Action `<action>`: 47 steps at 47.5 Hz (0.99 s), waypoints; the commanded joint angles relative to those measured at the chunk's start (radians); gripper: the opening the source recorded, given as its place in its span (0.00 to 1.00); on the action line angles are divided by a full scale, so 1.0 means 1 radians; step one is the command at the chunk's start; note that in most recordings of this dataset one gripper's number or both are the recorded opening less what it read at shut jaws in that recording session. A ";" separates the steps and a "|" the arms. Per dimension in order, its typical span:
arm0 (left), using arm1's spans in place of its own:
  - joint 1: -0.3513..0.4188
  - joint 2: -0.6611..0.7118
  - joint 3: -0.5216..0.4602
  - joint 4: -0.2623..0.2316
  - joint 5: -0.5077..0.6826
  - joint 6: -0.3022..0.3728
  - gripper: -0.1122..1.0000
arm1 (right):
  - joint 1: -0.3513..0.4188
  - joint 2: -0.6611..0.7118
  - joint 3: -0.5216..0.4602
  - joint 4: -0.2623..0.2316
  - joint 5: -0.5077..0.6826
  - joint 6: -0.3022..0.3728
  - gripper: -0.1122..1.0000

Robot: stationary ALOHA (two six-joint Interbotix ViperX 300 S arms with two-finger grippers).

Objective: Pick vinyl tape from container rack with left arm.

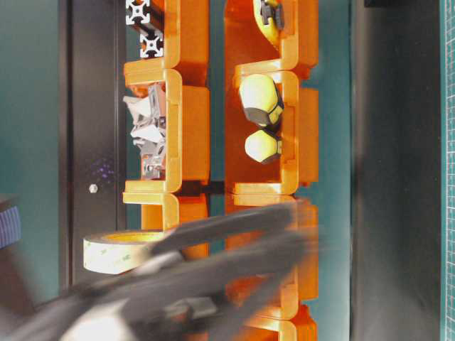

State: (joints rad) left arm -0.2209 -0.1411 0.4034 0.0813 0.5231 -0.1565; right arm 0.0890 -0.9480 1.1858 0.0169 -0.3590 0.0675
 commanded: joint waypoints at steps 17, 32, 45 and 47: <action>0.003 -0.489 0.147 0.002 -0.067 -0.006 0.86 | -0.002 -0.002 -0.025 0.002 -0.003 0.002 0.10; 0.003 -0.868 0.333 0.002 -0.161 0.012 0.86 | -0.002 0.000 -0.021 0.002 -0.008 0.002 0.10; 0.026 -1.080 0.476 0.002 -0.201 -0.008 0.86 | -0.002 -0.002 -0.014 0.002 -0.003 0.002 0.10; 0.035 -1.095 0.495 0.002 -0.224 -0.014 0.86 | -0.002 -0.002 -0.012 0.003 -0.003 0.002 0.10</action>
State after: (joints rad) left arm -0.2010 -1.2118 0.8790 0.0828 0.3405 -0.1611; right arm 0.0890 -0.9526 1.1873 0.0169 -0.3605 0.0675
